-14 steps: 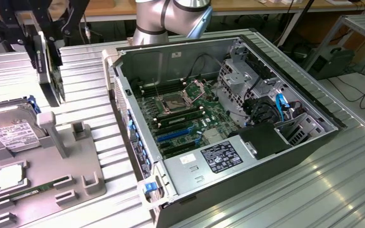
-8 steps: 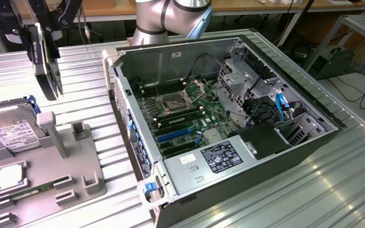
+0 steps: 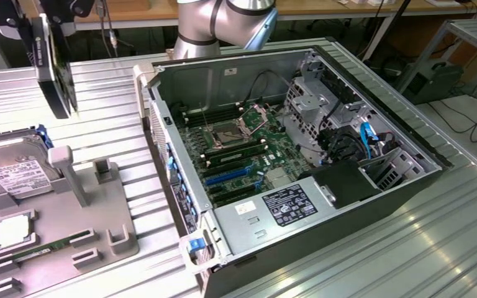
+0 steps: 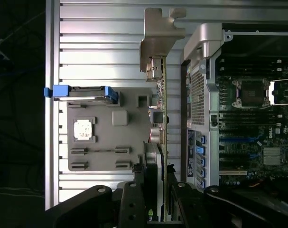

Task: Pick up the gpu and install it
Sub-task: 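Pick up the gpu and move the gpu toward the slot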

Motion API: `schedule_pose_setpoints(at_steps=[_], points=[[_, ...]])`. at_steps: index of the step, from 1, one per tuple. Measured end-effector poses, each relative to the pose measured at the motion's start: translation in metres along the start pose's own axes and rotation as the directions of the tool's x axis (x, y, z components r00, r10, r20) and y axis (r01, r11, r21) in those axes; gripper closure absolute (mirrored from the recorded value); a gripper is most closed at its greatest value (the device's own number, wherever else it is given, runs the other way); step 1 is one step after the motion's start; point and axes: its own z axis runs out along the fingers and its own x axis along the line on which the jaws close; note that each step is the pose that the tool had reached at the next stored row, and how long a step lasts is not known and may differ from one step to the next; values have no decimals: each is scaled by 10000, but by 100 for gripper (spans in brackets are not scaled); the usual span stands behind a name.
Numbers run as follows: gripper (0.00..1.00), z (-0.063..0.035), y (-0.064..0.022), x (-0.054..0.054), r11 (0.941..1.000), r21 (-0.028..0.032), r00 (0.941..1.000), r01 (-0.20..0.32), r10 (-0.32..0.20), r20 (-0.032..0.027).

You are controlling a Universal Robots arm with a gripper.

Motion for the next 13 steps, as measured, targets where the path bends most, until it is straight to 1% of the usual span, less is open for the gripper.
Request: schedule_pose_setpoints(at_steps=[5, 13], points=[[73, -71, 6, -1, 10000, -26, 10000, -1, 1, -1], [73, -190, 15, -3, 10000, -37, 10000, -1, 1, -1]])
